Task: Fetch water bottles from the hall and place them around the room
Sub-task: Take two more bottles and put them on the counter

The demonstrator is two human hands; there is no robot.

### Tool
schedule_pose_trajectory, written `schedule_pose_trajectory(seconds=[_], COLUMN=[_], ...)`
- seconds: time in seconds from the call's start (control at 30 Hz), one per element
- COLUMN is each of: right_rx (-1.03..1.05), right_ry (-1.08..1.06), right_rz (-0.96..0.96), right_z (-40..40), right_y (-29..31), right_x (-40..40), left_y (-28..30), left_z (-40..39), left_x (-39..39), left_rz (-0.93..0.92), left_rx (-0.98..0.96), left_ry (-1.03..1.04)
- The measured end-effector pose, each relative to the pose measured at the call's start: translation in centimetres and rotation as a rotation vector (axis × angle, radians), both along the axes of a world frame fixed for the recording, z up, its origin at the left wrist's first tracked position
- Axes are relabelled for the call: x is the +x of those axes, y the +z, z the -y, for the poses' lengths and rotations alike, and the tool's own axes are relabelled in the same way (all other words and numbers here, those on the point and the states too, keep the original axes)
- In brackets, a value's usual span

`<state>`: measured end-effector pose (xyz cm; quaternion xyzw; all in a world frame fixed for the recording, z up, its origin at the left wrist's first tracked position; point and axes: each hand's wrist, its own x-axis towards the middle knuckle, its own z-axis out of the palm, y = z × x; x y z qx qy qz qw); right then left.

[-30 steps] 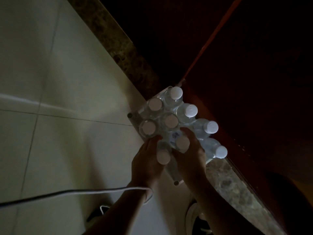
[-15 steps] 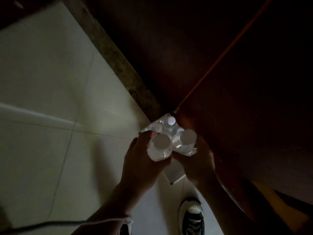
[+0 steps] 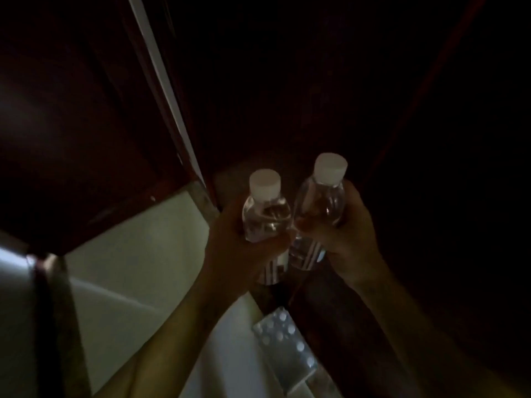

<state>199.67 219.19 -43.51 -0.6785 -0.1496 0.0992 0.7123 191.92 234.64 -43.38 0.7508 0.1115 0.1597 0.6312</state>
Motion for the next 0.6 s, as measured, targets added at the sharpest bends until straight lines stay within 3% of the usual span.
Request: schedule_pose_trajectory(seconds=[0.13,0.27,0.43,0.6], right_rx=[0.063,0.131,0.186,0.191], right_ry=[-0.013,-0.062,-0.158,-0.264], right_rz=[0.175,0.273,0.31,0.344], right_z=[0.8,2.5,4.5,5.5], right_y=[15.6,26.3,34.4,38.0], right_x=[0.6,-0.8,-3.5,-5.6], left_y=[15.1,25.6,33.2,36.9], left_z=[0.5,1.2,1.9,1.9], left_x=[0.6,-0.7,-3.0,-3.6], left_rz=[0.162,0.278,0.381,0.448], left_rx=[0.044,0.07,0.055,0.036], left_ry=[0.014,-0.013,-0.058,-0.182])
